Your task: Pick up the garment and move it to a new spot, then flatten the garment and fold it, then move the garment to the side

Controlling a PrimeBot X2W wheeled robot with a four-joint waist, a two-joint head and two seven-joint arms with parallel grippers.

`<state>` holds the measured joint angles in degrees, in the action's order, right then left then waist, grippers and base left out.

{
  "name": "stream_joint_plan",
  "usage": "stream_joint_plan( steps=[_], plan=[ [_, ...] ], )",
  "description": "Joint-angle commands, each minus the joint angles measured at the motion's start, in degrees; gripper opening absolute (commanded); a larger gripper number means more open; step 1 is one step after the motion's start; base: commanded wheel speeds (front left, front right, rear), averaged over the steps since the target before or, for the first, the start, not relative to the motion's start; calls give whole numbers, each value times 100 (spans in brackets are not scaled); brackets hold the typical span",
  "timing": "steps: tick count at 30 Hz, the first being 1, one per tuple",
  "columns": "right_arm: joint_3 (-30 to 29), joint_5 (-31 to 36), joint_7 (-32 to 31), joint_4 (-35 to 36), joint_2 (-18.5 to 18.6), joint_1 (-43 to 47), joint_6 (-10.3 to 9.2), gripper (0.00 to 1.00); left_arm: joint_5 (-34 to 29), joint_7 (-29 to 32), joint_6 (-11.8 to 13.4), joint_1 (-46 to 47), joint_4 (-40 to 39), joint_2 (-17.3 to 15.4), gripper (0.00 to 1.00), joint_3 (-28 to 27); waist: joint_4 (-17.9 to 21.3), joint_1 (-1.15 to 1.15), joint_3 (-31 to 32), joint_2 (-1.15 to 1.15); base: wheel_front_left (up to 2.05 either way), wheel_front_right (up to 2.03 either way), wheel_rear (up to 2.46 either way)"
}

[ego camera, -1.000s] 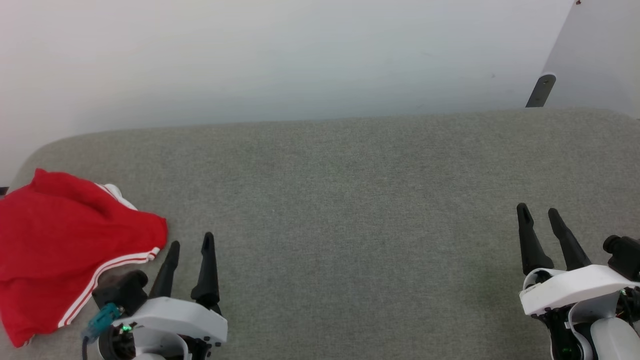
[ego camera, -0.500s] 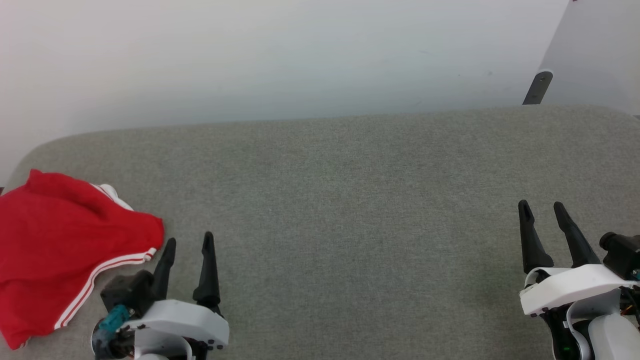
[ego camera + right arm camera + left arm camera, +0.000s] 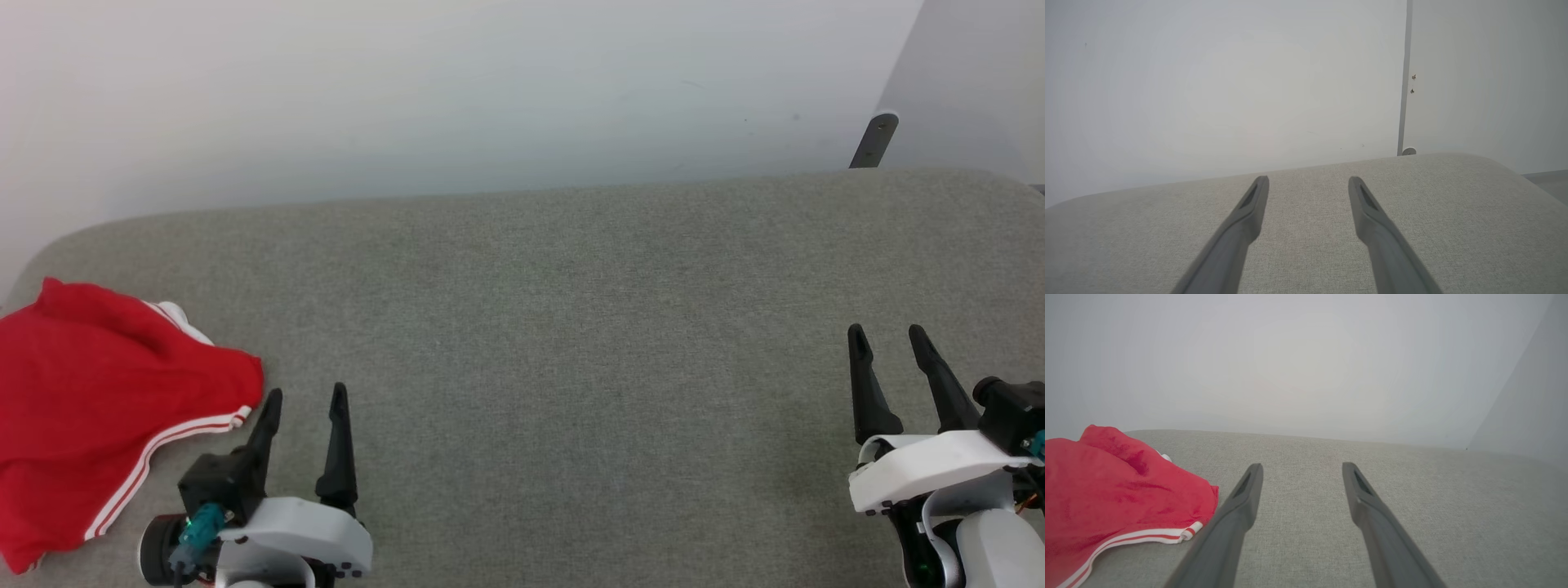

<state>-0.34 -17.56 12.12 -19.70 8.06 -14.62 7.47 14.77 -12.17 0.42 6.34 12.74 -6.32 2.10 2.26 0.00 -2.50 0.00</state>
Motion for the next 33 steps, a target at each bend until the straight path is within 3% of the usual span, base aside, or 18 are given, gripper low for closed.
stream_joint_plan(
  steps=[1, 26, 33],
  plan=[
    [-11, 117, 59, -10, -15, -123, 3, 100, -161, -55, -9, -21, -6, -35, 100, -6, 6, 0, -1, 0, 0, 0, 0],
    [14, 611, 310, -102, 31, -149, 4, 100, -1092, -303, -185, 21, 147, 34, 100, -129, -30, 0, -104, 0, 0, 0, 0],
    [-4, 560, 315, -96, 39, -110, 4, 100, -1109, -300, -207, 50, 162, 89, 100, -154, -103, 0, -137, 0, 0, 0, 0]
  ],
)
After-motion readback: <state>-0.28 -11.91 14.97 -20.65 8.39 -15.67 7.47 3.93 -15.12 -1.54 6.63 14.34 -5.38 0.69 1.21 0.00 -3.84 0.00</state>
